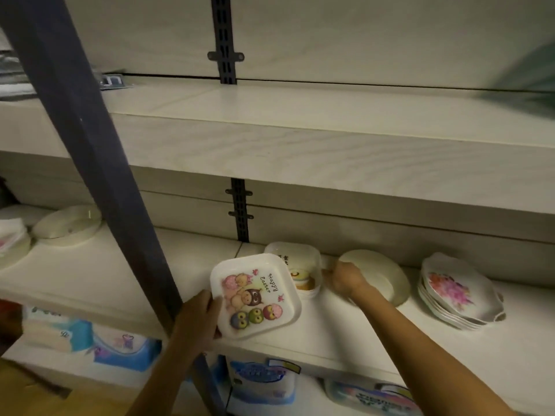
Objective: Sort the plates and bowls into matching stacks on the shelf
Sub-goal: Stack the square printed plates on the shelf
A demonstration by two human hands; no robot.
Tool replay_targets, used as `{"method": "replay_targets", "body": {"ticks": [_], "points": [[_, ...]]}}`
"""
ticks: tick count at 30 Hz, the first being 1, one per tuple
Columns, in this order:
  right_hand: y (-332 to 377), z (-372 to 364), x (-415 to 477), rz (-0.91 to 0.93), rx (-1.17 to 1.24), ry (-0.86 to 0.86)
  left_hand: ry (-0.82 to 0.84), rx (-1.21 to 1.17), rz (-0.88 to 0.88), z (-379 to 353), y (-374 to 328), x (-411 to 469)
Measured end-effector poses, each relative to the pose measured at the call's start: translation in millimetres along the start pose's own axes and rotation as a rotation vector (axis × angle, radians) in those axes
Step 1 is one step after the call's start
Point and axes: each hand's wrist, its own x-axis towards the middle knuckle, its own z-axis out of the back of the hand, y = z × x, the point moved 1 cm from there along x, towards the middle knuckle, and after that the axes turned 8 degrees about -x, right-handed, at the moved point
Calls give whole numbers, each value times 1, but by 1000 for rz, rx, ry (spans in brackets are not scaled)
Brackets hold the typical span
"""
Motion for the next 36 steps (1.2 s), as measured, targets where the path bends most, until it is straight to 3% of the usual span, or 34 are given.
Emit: {"method": "replay_targets", "body": {"ticks": [13,20,23,29,36], "points": [[-73,19,-59,-7,98,-44,132,118,-135,-70,-31,117],[-83,20,-83,-30,59,-71,222,248,-104,-86,-27,155],[-82,21,-87,-34,16,-81,240,314,-106,-88,-28,153],[-74,22,-82,23,-79,-102,193,580,-273,-82,-34,127],[-44,23,-73,211,-197,-119,298,593,-356,-49,-39,79]]}}
